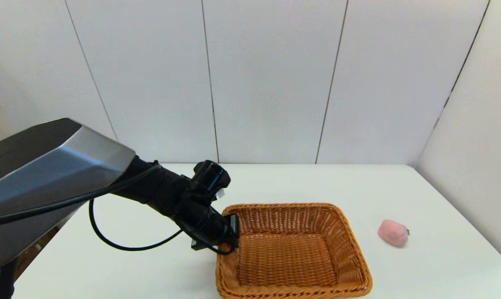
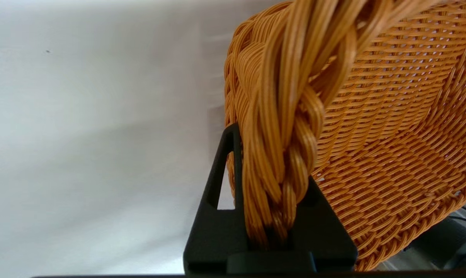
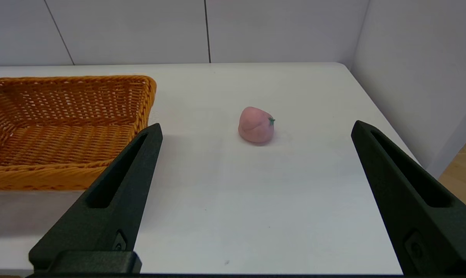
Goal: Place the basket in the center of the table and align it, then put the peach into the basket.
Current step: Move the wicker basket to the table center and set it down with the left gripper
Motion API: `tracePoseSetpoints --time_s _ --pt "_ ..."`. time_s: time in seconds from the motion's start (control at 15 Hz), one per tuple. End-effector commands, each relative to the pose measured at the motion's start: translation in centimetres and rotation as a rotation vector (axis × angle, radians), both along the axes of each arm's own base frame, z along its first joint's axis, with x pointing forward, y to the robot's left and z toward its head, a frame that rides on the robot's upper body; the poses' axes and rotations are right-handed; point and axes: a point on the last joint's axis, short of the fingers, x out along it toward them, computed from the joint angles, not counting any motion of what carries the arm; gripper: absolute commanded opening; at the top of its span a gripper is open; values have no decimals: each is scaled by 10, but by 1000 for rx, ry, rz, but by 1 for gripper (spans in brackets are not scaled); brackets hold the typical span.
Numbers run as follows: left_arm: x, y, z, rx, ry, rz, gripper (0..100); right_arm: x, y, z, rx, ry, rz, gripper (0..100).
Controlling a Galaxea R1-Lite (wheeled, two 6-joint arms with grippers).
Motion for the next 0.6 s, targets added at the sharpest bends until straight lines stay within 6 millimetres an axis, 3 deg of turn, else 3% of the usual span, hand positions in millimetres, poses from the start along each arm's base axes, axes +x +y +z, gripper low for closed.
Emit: tracePoseSetpoints --time_s 0.07,0.4,0.47,0.6 --pt "-1 -1 -3 3 10 -6 0 0 0 0 0 -1 0 100" --pt "-1 -4 -6 9 15 -11 0 0 0 0 0 -1 0 100" --pt "-1 -4 -8 9 17 -11 100 0 0 0 2 1 0 100" --pt "-1 -4 -8 11 16 -10 100 0 0 0 2 1 0 100"
